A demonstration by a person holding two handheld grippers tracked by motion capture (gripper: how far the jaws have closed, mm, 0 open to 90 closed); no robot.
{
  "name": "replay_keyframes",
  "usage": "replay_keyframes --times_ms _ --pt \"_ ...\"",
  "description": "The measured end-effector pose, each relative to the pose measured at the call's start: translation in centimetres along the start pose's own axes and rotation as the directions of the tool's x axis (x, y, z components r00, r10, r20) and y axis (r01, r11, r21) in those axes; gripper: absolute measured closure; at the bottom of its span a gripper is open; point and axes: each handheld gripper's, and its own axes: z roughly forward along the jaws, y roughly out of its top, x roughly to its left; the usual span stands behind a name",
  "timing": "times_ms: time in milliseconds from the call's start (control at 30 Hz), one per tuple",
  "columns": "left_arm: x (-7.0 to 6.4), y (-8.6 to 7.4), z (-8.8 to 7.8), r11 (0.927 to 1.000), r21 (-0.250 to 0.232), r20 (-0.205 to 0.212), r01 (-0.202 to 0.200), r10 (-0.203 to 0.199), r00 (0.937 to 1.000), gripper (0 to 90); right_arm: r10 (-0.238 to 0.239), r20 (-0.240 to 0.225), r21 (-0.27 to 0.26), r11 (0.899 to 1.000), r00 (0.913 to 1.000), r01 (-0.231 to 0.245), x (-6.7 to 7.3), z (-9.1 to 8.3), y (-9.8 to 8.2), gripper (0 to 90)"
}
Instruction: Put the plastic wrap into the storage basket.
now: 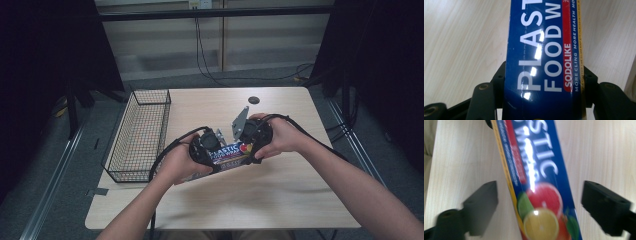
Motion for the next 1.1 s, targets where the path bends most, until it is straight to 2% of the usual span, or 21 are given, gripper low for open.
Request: replay_keyframes --times_ms 33,100,133,233,267,367,433,467,500,533,567,600,667,700,733,767,833,867,933,1000,1100 --pt "0.1 -0.2 0.0 0.9999 0.005 0.004 0.01 -0.01 0.9999 43.2 0.007 0.017 -0.004 1.0 0.9998 -0.007 -0.1 -0.1 -0.1 8.2" --pt "0.2 -0.5 -0.1 0.9996 -0.002 -0.003 0.027 -0.027 0.9996 43.2 0.058 0.021 -0.039 0.998 0.9981 -0.058 -0.4 -0.4 -0.6 7.5" --pt "0.4 -0.7 -0.3 0.9993 0.004 0.011 0.037 -0.037 0.9993 43.2 0.058 0.021 -0.039 0.998 0.9981 -0.058 -0.4 -0.4 -0.6 7.5" --pt "0.8 -1.1 -0.6 0.9987 -0.004 -0.004 0.05 -0.05 0.9987 43.2 0.085 0.04 -0.058 0.995 0.9956 -0.083 -0.7 -0.6 -1.3 6.0" --pt "1.0 -1.3 -0.9 0.9975 -0.001 0.001 0.07 -0.07 0.9975 43.2 0.096 0.045 -0.073 0.993 0.9944 -0.093 -0.8 -0.9 -1.6 4.2" --pt "1.3 -1.7 -1.1 0.9964 0.002 0.0 0.084 -0.084 0.9964 43.1 0.12 0.067 -0.096 0.989 0.9906 -0.113 -1.0 -1.4 -2.3 3.5" --pt "1.5 -2.0 -1.3 0.9946 0.012 -0.006 0.103 -0.103 0.9946 43.2 0.126 0.072 -0.104 0.988 0.9894 -0.118 -1.0 -1.5 -2.5 3.4" --pt "1.7 -2.2 -1.5 0.9952 0.016 -0.017 0.096 -0.096 0.9952 43.1 0.142 0.068 -0.107 0.985 0.9876 -0.134 -1.0 -1.7 -2.6 2.9" --pt "1.8 -2.4 -1.7 0.9926 0.024 -0.013 0.119 -0.119 0.9928 43.1 0.137 0.082 -0.116 0.985 0.9872 -0.127 -1.1 -1.9 -2.8 2.5" --pt "2.0 -2.6 -1.8 0.9928 0.022 -0.026 0.118 -0.117 0.9927 43.1 0.143 0.087 -0.12 0.984 0.9858 -0.133 -1.2 -2.0 -3.0 2.1" --pt "1.9 -2.7 -1.8 0.9911 0.01 -0.033 0.133 -0.132 0.9907 43.1 0.156 0.08 -0.127 0.981 0.9846 -0.145 -1.2 -2.0 -3.4 1.4" --pt "2.1 -2.9 -2.1 0.9917 0.023 -0.028 0.127 -0.126 0.9916 43.1 0.156 0.08 -0.127 0.981 0.9846 -0.145 -1.2 -2.0 -3.4 1.4" --pt "2.2 -3.3 -2.3 0.989 0.013 -0.044 0.147 -0.146 0.9883 43.1 0.156 0.078 -0.135 0.98 0.9847 -0.144 -1.1 -2.0 -3.7 0.0" --pt "2.4 -3.4 -2.6 0.9891 0.03 -0.037 0.144 -0.143 0.989 43.1 0.162 0.07 -0.14 0.979 0.9843 -0.151 -1.1 -1.9 -3.9 0.0" --pt "2.4 -3.6 -2.6 0.9841 0.017 -0.039 0.177 -0.176 0.9836 43.1 0.17 0.066 -0.141 0.977 0.9832 -0.159 -1.0 -1.9 -4.0 0.0" --pt "2.5 -3.7 -2.8 0.9854 0.02 -0.05 0.169 -0.168 0.9846 43.1 0.173 0.068 -0.144 0.976 0.9825 -0.162 -1.0 -1.8 -4.1 0.0" --pt "2.7 -4.0 -3.1 0.982 0.02 -0.056 0.188 -0.187 0.9808 43.1 0.182 0.07 -0.145 0.975 0.9808 -0.17 -0.9 -1.7 -4.3 0.0" --pt "2.9 -4.2 -3.4 0.9828 0.029 -0.052 0.183 -0.181 0.9821 43.1 0.183 0.073 -0.148 0.974 0.9804 -0.171 -0.9 -1.7 -4.4 0.0" --pt "2.9 -4.6 -3.7 0.9754 0.011 -0.051 0.22 -0.219 0.9744 43.1 0.187 0.077 -0.145 0.974 0.9795 -0.174 -0.8 -1.6 -4.6 0.0" --pt "3.1 -4.8 -4.0 0.9747 0.015 -0.067 0.223 -0.222 0.9728 43.1 0.198 0.075 -0.148 0.971 0.9774 -0.185 -0.7 -1.5 -4.8 0.0" --pt "3.4 -5.4 -4.4 0.9652 0.008 -0.069 0.262 -0.26 0.963 43.1 0.207 0.067 -0.15 0.969 0.976 -0.196 -0.5 -1.4 -5.1 0.0"
